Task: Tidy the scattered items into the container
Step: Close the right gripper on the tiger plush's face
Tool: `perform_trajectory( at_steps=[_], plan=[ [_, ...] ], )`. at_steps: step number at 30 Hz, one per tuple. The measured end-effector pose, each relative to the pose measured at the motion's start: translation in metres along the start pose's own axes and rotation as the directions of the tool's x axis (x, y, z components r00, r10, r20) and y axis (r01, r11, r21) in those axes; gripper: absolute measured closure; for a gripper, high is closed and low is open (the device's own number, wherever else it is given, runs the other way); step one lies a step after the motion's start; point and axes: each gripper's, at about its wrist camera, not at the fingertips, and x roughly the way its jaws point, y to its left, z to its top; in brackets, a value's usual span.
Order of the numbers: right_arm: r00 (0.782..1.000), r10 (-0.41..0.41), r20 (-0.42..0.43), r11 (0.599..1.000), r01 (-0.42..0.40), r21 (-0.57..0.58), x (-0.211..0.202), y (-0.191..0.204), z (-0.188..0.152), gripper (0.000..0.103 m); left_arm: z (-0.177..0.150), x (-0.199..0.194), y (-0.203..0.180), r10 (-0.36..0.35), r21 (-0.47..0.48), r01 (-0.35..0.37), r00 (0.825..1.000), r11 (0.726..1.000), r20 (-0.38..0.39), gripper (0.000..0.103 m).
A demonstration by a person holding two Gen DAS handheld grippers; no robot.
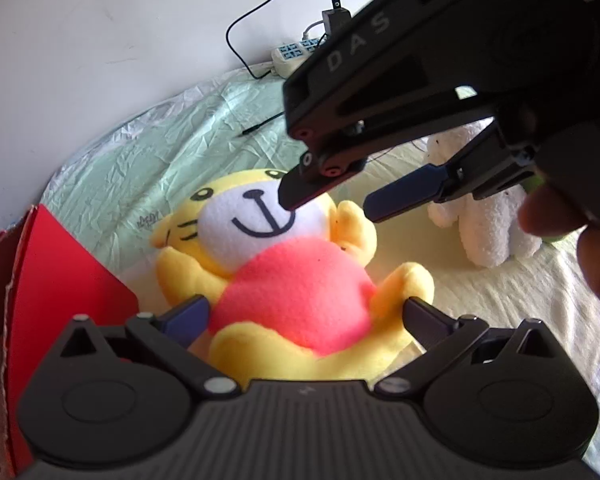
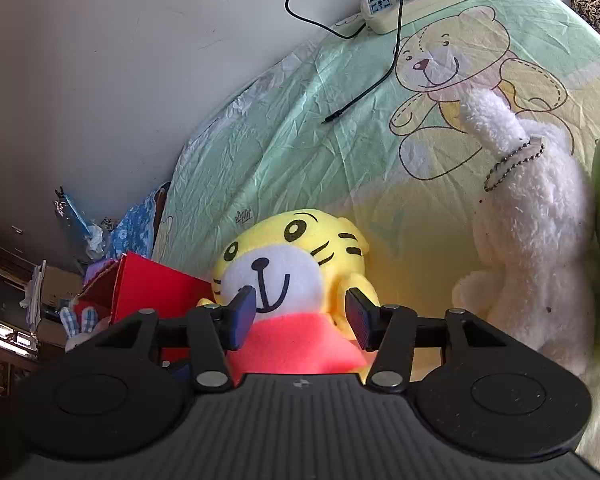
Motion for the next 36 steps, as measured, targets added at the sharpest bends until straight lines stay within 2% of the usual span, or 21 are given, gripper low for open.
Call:
perform_trajectory(
  at_steps=[2,7,13,15,17,21,24,25,27,29,30,32,33,35,36],
  plan=[
    [1.000,-0.012,-0.015,1.000,0.012,-0.014,0.009,-0.001,0.002,0.039,-0.003,0.001,0.005,-0.024,-0.021,0.024,1.000,0.999,0.007,0.000],
    [0.998,-0.032,-0.059,0.998,0.029,-0.048,0.032,-0.002,0.004,0.028,-0.004,0.014,0.025,-0.080,-0.117,0.080,0.997,0.990,0.009,0.000],
    [0.995,0.011,-0.095,0.999,-0.015,-0.038,0.050,-0.006,0.007,0.025,-0.005,0.024,0.019,-0.047,-0.086,0.050,0.998,0.995,0.028,0.002],
    [0.991,0.052,-0.123,0.999,-0.052,0.007,0.056,-0.015,0.008,0.026,-0.004,0.026,0.015,-0.035,-0.075,0.038,0.999,0.996,0.038,0.002],
    [0.983,0.111,-0.145,0.992,-0.101,0.076,0.061,-0.027,0.009,0.032,-0.002,0.025,0.013,-0.040,-0.071,0.043,0.998,0.997,0.043,0.003],
    [0.980,0.132,-0.150,0.988,-0.118,0.098,0.050,-0.031,0.005,0.045,-0.001,0.015,0.006,-0.053,-0.052,0.057,0.997,0.997,0.061,0.003],
    [0.977,0.148,-0.152,0.985,-0.131,0.115,0.041,-0.033,0.002,0.054,-0.002,0.004,0.000,-0.078,-0.036,0.081,0.994,0.996,0.078,0.012],
    [0.977,0.152,-0.152,0.984,-0.135,0.119,0.038,-0.034,0.001,0.058,-0.001,-0.001,-0.002,-0.089,-0.027,0.092,0.993,0.995,0.084,0.021],
    [0.981,0.136,-0.136,0.987,-0.122,0.103,0.029,-0.033,-0.002,0.063,-0.001,-0.007,-0.006,-0.105,-0.009,0.106,0.991,0.994,0.089,0.022],
    [0.985,0.120,-0.121,0.989,-0.108,0.101,0.021,-0.035,-0.005,0.074,-0.002,-0.011,-0.005,-0.116,-0.008,0.118,0.989,0.993,0.091,0.022],
    [0.987,0.112,-0.114,0.989,-0.100,0.105,0.017,-0.036,-0.006,0.074,-0.003,-0.013,-0.003,-0.122,-0.016,0.124,0.988,0.992,0.092,0.022],
    [0.991,0.086,-0.098,0.993,-0.077,0.091,0.011,-0.037,-0.009,0.080,-0.004,-0.015,0.006,-0.130,-0.058,0.136,0.987,0.989,0.094,0.015],
    [0.993,0.072,-0.089,0.995,-0.065,0.076,0.008,-0.037,-0.010,0.080,-0.005,-0.015,0.011,-0.134,-0.079,0.141,0.986,0.987,0.095,0.012],
    [0.995,0.072,-0.068,0.997,-0.070,0.045,0.005,-0.033,-0.012,0.075,-0.006,-0.017,0.020,-0.141,-0.120,0.152,0.985,0.981,0.097,0.003],
    [0.995,0.077,-0.057,0.996,-0.074,0.041,0.004,-0.031,-0.011,0.073,-0.007,-0.018,0.024,-0.145,-0.141,0.158,0.985,0.977,0.099,0.002]
  ],
)
